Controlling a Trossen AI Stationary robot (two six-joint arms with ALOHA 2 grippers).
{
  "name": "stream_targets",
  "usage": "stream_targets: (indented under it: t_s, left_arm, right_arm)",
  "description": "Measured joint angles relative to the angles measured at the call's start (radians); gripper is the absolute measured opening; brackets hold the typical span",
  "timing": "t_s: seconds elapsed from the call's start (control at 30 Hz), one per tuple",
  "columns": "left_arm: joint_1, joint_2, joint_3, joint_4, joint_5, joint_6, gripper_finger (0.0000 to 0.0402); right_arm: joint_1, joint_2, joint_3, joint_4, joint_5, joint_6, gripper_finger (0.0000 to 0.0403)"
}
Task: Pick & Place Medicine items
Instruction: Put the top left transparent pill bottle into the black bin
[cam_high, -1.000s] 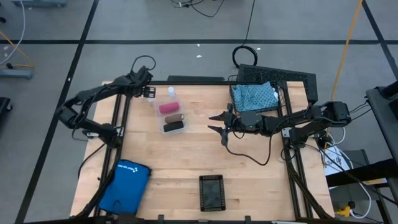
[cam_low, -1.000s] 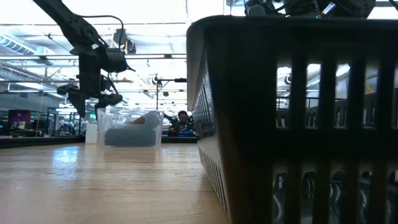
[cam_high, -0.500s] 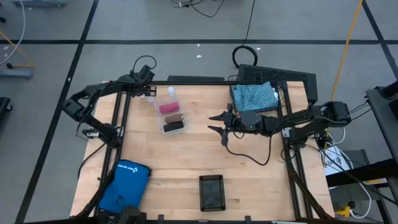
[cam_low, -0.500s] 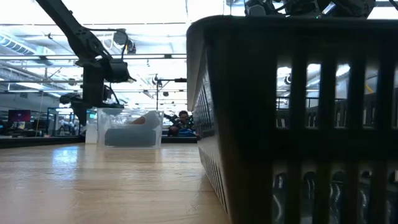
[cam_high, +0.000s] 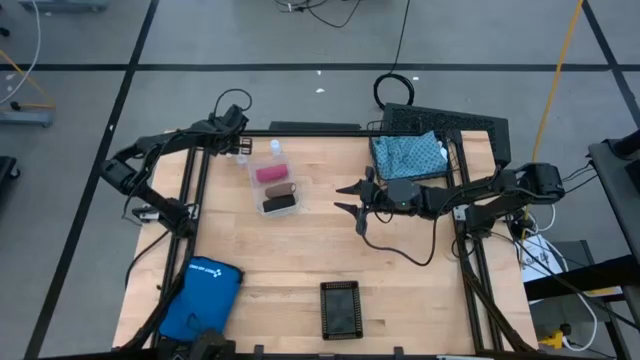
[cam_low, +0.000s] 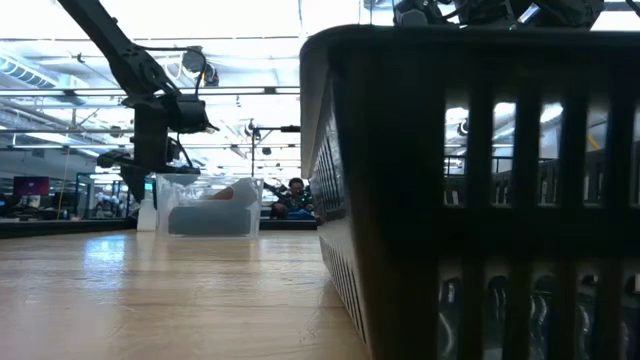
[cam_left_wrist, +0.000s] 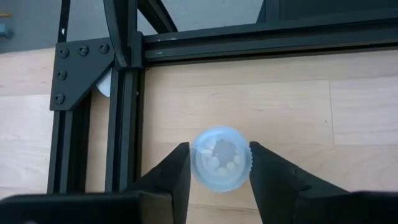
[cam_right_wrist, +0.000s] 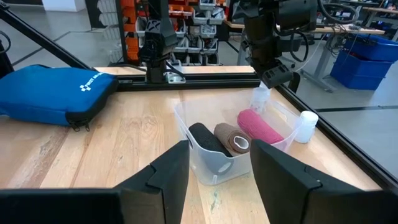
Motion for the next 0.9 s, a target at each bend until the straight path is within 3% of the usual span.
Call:
stream_targets:
  t_s: [0.23,0.43,0.73,0.9]
  left_arm:
    - [0.0,0.0,0.0,-0.005,0.002,0.032,0.0168]
    - [-0.004,-0.02,0.0,-0.011,0.006,0.056,0.0136]
    - [-0.043,-0.133,0.0,-0.076,-0.025,0.068,0.0137]
    - [-0.1,-0.237,0.0,-0.132,0.021,0.064,0.0138]
  right_arm:
    - [0.0,0.0,0.0,-0.005,0.0,0.0,0.016]
    - [0.0,0.0,0.0,-0.007,0.0,0.0,0.016]
    - [0.0,0.0,0.0,-0.007,0.0,0.001,0.016]
    - [0.0,0.0,0.0,-0.007,0.0,0.006,0.016]
